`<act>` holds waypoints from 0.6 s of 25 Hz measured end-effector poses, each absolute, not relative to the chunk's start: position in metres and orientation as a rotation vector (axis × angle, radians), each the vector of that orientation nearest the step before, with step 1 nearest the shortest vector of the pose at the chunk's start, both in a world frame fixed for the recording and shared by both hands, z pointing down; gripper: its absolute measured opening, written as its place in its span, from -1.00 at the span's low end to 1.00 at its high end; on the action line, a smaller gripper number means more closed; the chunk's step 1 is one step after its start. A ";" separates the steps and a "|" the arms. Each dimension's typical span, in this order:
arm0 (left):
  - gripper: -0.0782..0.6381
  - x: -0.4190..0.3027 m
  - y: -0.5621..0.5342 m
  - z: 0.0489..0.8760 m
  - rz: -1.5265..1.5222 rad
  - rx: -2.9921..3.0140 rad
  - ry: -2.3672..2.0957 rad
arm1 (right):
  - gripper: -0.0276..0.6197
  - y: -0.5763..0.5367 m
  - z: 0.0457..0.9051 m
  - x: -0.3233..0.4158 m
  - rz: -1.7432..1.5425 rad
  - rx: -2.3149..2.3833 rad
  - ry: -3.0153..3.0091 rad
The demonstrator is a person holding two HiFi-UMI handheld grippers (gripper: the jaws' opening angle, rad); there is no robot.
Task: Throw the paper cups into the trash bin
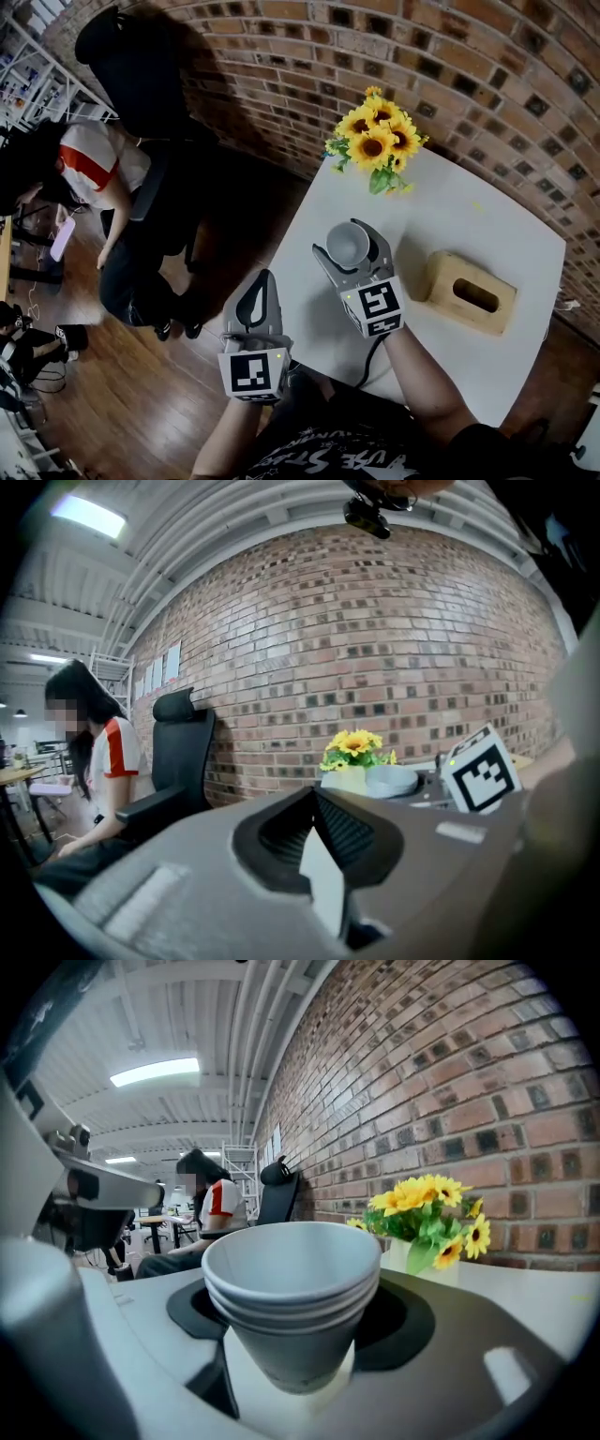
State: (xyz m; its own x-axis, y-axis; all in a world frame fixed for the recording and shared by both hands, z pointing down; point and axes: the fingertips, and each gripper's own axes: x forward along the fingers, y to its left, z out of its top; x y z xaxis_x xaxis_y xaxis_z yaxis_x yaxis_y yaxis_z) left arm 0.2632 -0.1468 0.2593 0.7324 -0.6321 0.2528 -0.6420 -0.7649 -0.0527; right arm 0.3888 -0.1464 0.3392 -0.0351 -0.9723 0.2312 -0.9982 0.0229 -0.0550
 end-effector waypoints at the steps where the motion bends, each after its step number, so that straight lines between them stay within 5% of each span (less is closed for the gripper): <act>1: -0.77 0.260 -0.146 0.258 0.395 2.887 -1.067 | 0.17 -0.142 0.329 0.390 0.291 2.094 -2.164; 8: -0.77 0.226 -0.139 0.241 0.292 2.880 -1.149 | 0.17 -0.110 0.271 0.383 0.215 2.098 -2.226; 15: -0.77 0.116 -0.124 0.225 0.247 2.780 -1.377 | 0.17 -0.094 0.253 0.313 0.181 2.017 -2.281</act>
